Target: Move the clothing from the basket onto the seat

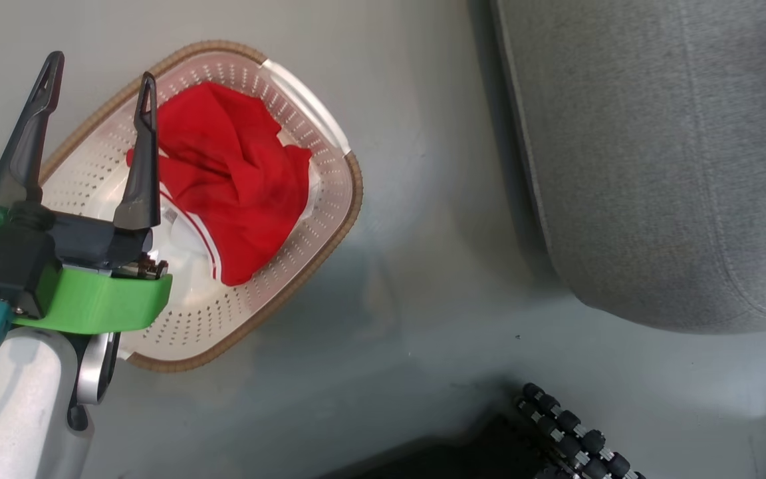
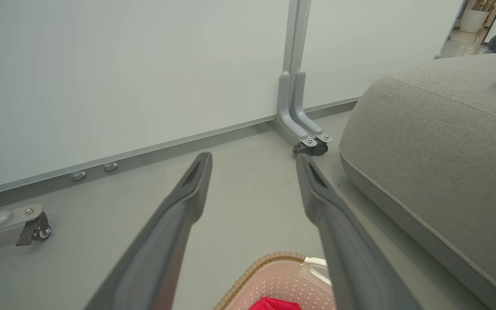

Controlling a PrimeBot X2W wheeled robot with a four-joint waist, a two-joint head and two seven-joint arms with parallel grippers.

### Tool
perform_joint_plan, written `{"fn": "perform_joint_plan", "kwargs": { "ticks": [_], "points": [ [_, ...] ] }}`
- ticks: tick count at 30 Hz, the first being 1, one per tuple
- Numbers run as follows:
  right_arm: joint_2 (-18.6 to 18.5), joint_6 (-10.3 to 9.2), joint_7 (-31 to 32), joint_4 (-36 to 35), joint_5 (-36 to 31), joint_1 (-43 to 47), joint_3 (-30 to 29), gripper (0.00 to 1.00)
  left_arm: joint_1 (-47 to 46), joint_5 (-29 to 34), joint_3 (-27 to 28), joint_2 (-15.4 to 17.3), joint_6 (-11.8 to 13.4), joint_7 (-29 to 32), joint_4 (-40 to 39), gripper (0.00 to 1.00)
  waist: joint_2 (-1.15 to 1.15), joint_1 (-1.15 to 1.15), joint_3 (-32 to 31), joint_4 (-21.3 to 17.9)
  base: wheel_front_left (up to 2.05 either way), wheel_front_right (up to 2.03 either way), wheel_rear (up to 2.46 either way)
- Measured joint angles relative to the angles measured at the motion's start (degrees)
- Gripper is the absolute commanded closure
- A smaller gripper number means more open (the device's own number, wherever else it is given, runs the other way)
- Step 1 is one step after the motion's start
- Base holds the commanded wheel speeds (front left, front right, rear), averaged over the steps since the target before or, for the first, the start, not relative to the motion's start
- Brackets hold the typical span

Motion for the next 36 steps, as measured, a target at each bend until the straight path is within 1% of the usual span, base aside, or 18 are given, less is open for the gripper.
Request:
{"fn": "perform_joint_plan", "kwargs": {
  "ticks": [1,2,5,7,14,17,24,29,32,36],
  "points": [
    [0.2,0.00,-0.2,1.4,-0.1,-0.1,0.0,0.18,0.0,0.0,0.0,0.0,0.0,0.0,0.1,0.00,0.00,0.00,0.7,0.3,0.00,0.00,0.00],
    [0.4,0.00,-0.3,2.4,-0.5,-0.1,-0.1,0.00,0.0,0.0,-0.1,0.0,0.0,-0.1,0.2,0.00,0.00,0.00,1.2,0.6,0.00,0.00,0.00],
    [0.8,0.00,-0.4,4.5,-1.5,-0.1,0.1,0.00,0.0,0.0,-0.2,-0.1,0.2,-0.3,0.7,0.00,0.00,0.00,2.1,1.6,0.00,0.00,0.00],
    [1.2,0.00,-0.6,4.1,-1.9,0.3,-0.1,0.00,0.0,-0.1,-0.3,-0.2,0.3,-0.5,1.2,0.00,0.00,0.00,2.1,1.9,0.00,0.00,0.00],
    [3.4,0.00,-0.7,-2.3,-3.8,7.6,-2.5,0.00,0.3,-1.1,-0.7,-1.5,0.5,-2.4,4.1,0.00,0.00,0.00,-0.6,2.0,0.00,0.00,0.00],
    [4.7,0.00,-0.7,-6.7,-4.5,11.5,-3.2,0.00,1.1,-1.8,-1.0,-2.4,0.6,-3.5,6.0,0.00,0.00,-0.01,-2.5,2.1,0.00,0.00,0.00],
    [9.8,0.00,-0.7,-19.5,-7.1,22.1,-2.8,0.00,4.0,-3.8,-1.1,-4.6,1.0,-5.8,11.1,0.00,0.00,-0.01,-8.4,2.5,0.00,0.00,0.00],
    [13.0,0.00,-0.6,-28.0,-8.7,29.4,-0.3,0.00,6.2,-4.8,-1.0,-6.5,1.5,-7.1,14.2,0.00,0.00,-0.01,-13.2,3.3,0.00,0.00,0.00],
    [14.6,0.00,-0.6,-31.8,-9.7,33.1,2.7,0.00,7.4,-5.3,-0.7,-7.5,1.7,-7.4,15.7,0.00,0.00,-0.02,-15.9,4.1,0.00,0.00,0.00],
    [16.1,0.00,1.0,-37.0,-10.4,37.3,6.1,0.00,9.0,-6.0,-0.2,-8.8,2.1,-7.6,17.3,0.00,0.00,-0.02,-19.4,5.4,0.00,0.00,0.00]
  ]
}}
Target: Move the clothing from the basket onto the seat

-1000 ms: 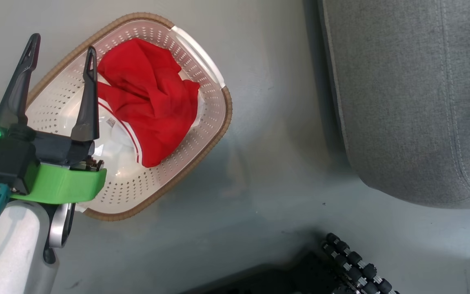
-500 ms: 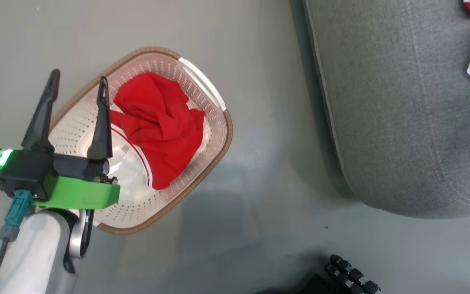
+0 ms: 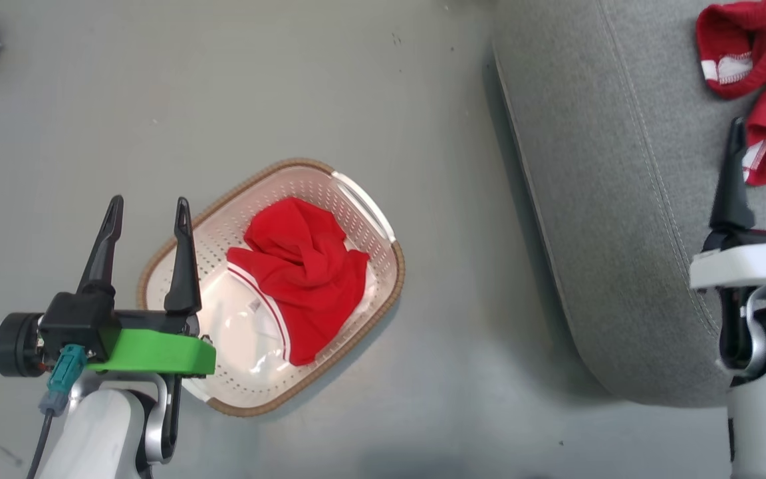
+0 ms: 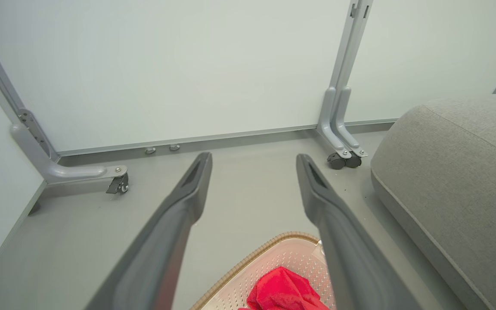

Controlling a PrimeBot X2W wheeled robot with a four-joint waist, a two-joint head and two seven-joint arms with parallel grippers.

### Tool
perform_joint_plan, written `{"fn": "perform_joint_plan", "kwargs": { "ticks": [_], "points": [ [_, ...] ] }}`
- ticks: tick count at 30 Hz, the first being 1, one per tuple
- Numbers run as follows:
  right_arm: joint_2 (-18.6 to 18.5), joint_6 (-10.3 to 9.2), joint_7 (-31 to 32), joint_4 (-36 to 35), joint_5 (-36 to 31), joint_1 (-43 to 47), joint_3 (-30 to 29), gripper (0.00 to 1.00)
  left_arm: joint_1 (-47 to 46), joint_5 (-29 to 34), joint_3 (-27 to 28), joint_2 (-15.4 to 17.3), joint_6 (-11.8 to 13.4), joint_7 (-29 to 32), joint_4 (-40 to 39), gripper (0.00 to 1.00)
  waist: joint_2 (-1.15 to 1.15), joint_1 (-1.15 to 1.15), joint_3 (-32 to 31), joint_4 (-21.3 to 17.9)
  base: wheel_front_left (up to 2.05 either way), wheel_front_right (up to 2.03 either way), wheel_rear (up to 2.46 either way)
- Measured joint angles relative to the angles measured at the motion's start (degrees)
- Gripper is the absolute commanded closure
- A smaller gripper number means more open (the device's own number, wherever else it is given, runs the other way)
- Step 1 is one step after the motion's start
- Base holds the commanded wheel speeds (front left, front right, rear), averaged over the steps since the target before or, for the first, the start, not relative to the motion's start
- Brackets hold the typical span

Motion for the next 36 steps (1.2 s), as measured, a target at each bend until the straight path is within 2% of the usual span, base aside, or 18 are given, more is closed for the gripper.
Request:
{"fn": "perform_joint_plan", "kwargs": {
  "ticks": [10,18,36],
  "points": [
    [1.9,0.00,4.4,-9.5,-0.9,7.6,7.8,0.00,3.8,-0.4,2.8,-2.2,0.4,-0.3,3.1,0.00,0.00,0.00,-6.8,4.5,0.00,0.00,0.00],
    [2.4,0.00,6.8,-12.2,-1.0,12.5,12.9,0.00,7.8,0.5,4.1,-3.7,-0.3,-0.3,4.7,0.00,0.00,0.00,-12.2,7.4,0.00,0.00,0.00],
    [2.7,0.00,10.7,-16.3,-1.5,24.1,14.6,0.00,15.0,2.4,4.9,-5.4,-1.1,-0.3,7.6,0.00,0.00,0.00,-23.1,9.1,0.00,0.00,0.00]
  ]
}}
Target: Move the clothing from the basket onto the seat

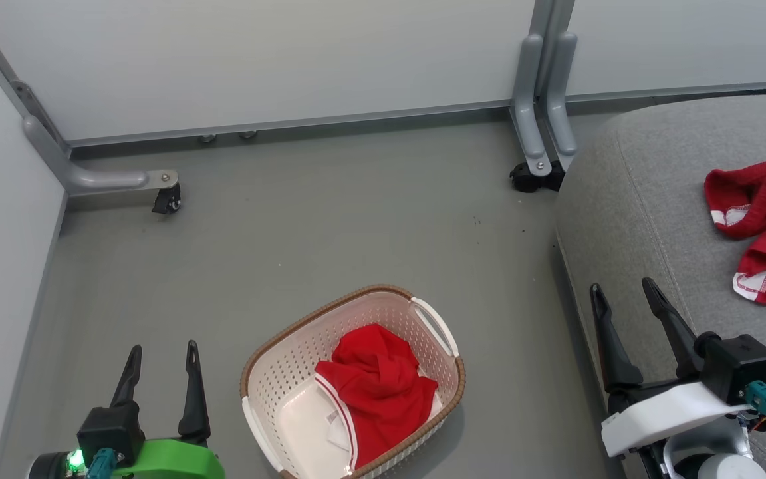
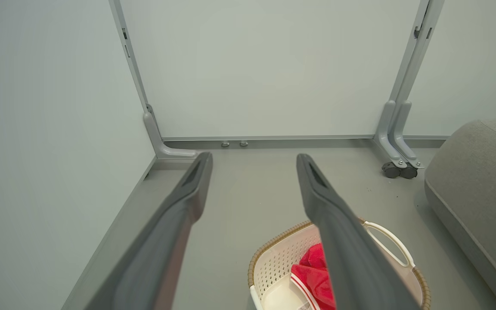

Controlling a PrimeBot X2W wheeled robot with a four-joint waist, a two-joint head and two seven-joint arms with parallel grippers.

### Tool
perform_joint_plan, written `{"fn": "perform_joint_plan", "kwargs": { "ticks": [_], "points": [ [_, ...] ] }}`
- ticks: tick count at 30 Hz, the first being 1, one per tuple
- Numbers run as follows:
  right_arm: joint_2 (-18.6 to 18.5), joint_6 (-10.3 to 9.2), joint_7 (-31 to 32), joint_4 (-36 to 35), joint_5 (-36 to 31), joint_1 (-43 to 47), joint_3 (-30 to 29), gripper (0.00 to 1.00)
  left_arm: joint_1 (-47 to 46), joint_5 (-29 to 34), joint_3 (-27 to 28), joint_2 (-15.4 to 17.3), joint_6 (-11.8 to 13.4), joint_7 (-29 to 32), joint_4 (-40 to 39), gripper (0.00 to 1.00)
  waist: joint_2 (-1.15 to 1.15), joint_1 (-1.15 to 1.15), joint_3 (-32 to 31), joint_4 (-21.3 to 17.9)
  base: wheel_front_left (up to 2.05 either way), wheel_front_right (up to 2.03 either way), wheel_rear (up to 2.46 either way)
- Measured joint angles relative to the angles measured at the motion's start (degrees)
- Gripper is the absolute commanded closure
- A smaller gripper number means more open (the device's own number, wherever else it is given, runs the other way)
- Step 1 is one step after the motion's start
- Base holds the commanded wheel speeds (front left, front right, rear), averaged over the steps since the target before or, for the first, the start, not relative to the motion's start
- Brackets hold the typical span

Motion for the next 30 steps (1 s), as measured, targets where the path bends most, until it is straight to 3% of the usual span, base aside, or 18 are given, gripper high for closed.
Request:
{"fn": "perform_joint_plan", "kwargs": {
  "ticks": [30],
  "points": [
    [0.1,0.00,1.6,-3.0,0.5,1.4,0.3,0.00,0.9,2.3,1.4,-1.2,-1.2,0.0,0.6,0.00,0.00,0.00,-0.9,0.3,0.00,0.00,0.00]
  ]
}}
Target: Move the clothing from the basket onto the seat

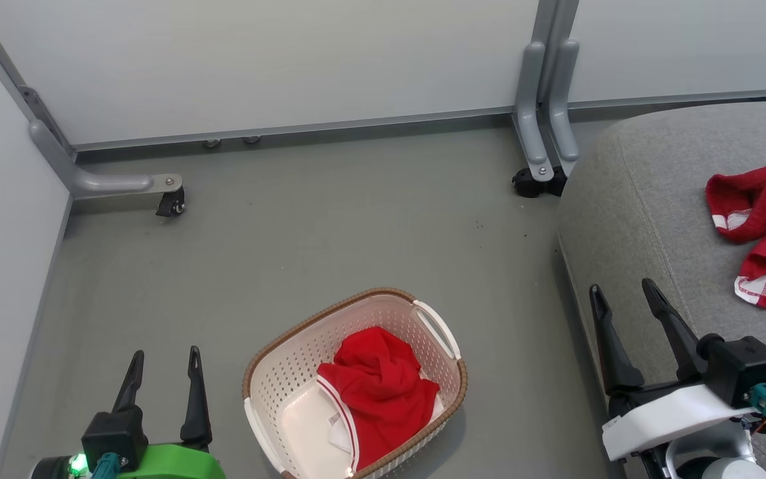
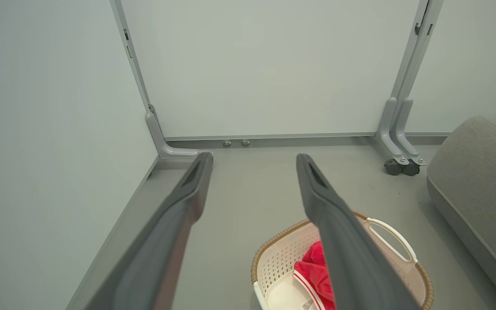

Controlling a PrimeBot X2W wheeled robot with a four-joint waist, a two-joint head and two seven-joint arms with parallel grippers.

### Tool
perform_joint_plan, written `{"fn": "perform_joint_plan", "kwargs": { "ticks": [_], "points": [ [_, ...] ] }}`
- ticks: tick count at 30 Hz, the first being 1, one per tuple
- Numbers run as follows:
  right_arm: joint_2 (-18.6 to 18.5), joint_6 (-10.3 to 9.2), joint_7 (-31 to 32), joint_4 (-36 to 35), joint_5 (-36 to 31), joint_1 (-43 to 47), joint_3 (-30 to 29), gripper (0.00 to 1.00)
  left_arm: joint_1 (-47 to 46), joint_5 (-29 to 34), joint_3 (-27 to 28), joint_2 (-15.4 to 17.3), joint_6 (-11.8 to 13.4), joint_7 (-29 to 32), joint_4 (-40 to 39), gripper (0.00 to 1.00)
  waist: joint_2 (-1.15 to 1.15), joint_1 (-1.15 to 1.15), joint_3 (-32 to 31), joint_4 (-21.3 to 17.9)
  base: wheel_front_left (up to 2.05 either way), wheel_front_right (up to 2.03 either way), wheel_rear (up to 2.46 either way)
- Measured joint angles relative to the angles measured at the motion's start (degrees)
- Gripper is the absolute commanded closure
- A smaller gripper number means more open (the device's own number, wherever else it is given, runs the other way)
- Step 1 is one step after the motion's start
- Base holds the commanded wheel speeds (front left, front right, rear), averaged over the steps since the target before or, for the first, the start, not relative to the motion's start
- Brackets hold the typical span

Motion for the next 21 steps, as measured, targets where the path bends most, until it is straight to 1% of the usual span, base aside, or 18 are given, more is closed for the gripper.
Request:
{"fn": "perform_joint_plan", "kwargs": {
  "ticks": [4,8,14,21],
  "points": [
    [0.0,0.00,0.0,-0.2,0.1,-0.2,0.0,0.00,-0.3,0.5,0.0,-0.1,-0.3,0.0,-0.2,0.00,0.00,0.00,0.6,0.1,0.00,0.00,0.00],
    [0.0,-0.01,0.0,-1.0,0.1,-1.4,0.5,0.00,-3.4,1.1,-1.5,-0.5,-1.4,0.0,0.3,0.00,0.00,0.00,2.2,0.1,0.00,0.00,0.00],
    [0.0,-0.01,-0.5,-3.3,-0.3,-5.9,1.7,0.00,-12.3,3.2,-6.7,-2.1,-4.9,1.4,3.4,0.00,0.00,0.00,6.7,-0.3,0.00,0.00,0.00],
    [0.0,0.00,-2.2,-5.2,-0.5,-11.6,2.5,0.00,-24.3,5.5,-12.5,-4.5,-8.9,4.0,11.8,0.00,0.00,0.01,14.5,-1.5,0.00,0.00,0.00]
  ]
}}
